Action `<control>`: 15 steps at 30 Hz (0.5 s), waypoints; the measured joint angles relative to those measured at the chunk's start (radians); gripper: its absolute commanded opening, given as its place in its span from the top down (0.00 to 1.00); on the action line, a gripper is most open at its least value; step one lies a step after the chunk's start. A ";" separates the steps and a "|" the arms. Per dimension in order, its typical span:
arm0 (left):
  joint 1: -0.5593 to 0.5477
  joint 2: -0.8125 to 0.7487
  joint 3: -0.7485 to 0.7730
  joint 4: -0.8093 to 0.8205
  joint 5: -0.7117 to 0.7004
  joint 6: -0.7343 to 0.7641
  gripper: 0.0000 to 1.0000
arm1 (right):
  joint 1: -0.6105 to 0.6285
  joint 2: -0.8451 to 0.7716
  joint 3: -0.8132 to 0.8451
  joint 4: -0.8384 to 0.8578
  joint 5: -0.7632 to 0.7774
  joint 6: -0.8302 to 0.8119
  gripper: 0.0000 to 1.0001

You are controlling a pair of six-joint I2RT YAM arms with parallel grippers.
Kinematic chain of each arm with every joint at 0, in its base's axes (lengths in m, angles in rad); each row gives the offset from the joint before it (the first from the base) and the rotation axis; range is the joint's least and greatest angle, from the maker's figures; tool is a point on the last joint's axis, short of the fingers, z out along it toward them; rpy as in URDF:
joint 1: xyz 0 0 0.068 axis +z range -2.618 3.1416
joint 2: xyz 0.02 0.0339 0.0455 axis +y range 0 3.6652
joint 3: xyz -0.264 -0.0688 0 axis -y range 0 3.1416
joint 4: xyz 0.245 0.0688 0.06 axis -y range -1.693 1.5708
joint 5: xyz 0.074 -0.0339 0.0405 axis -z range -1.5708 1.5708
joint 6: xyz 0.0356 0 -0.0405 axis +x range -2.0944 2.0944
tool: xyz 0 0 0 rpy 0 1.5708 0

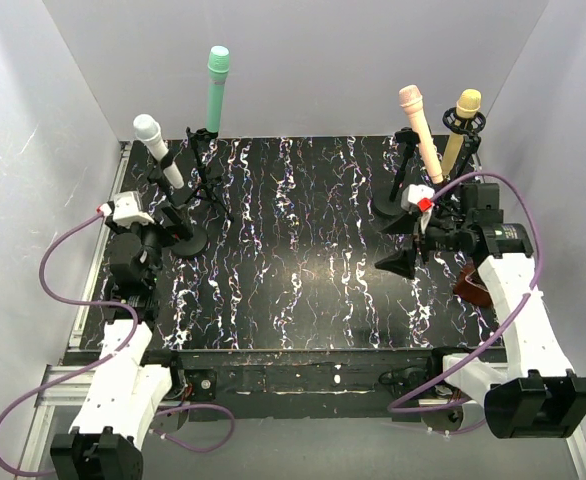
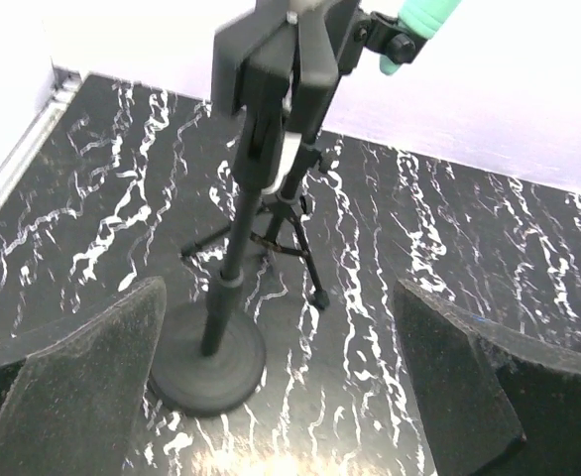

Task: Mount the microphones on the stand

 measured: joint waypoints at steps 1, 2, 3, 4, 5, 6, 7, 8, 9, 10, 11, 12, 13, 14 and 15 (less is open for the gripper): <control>0.000 -0.020 0.011 -0.051 0.000 -0.024 0.02 | -0.018 -0.007 0.010 -0.015 0.003 0.000 0.07; -0.002 -0.034 0.026 -0.101 0.003 -0.045 0.02 | -0.035 -0.016 0.021 -0.027 0.006 0.001 0.07; -0.005 -0.045 0.044 -0.147 0.015 -0.063 0.02 | -0.055 -0.029 0.031 -0.035 0.012 0.004 0.07; -0.010 -0.053 0.063 -0.187 0.027 -0.078 0.02 | -0.076 -0.044 0.039 -0.040 0.018 0.012 0.07; -0.016 -0.061 0.084 -0.223 0.046 -0.088 0.02 | -0.100 -0.065 0.046 -0.045 0.023 0.026 0.07; -0.026 -0.066 0.107 -0.256 0.072 -0.098 0.02 | -0.115 -0.081 0.050 -0.048 0.026 0.035 0.06; -0.037 -0.070 0.133 -0.284 0.104 -0.103 0.02 | -0.137 -0.103 0.054 -0.050 0.031 0.052 0.06; -0.048 -0.072 0.161 -0.307 0.141 -0.106 0.02 | -0.158 -0.127 0.055 -0.050 0.036 0.071 0.05; -0.059 -0.072 0.187 -0.322 0.184 -0.109 0.02 | -0.183 -0.156 0.055 -0.050 0.043 0.098 0.05; -0.070 -0.072 0.211 -0.333 0.232 -0.111 0.02 | -0.201 -0.182 0.054 -0.047 0.050 0.130 0.03; -0.080 -0.072 0.232 -0.340 0.284 -0.114 0.02 | -0.214 -0.203 0.054 -0.040 0.056 0.166 0.02; -0.093 -0.068 0.250 -0.345 0.339 -0.118 0.02 | -0.232 -0.228 0.051 -0.023 0.070 0.221 0.02; -0.103 -0.064 0.267 -0.350 0.393 -0.121 0.02 | -0.249 -0.251 0.045 0.000 0.085 0.281 0.02; -0.113 -0.055 0.281 -0.354 0.443 -0.125 0.02 | -0.268 -0.270 0.037 0.026 0.103 0.344 0.02; -0.121 -0.044 0.295 -0.359 0.494 -0.128 0.02 | -0.292 -0.297 0.024 0.059 0.127 0.419 0.02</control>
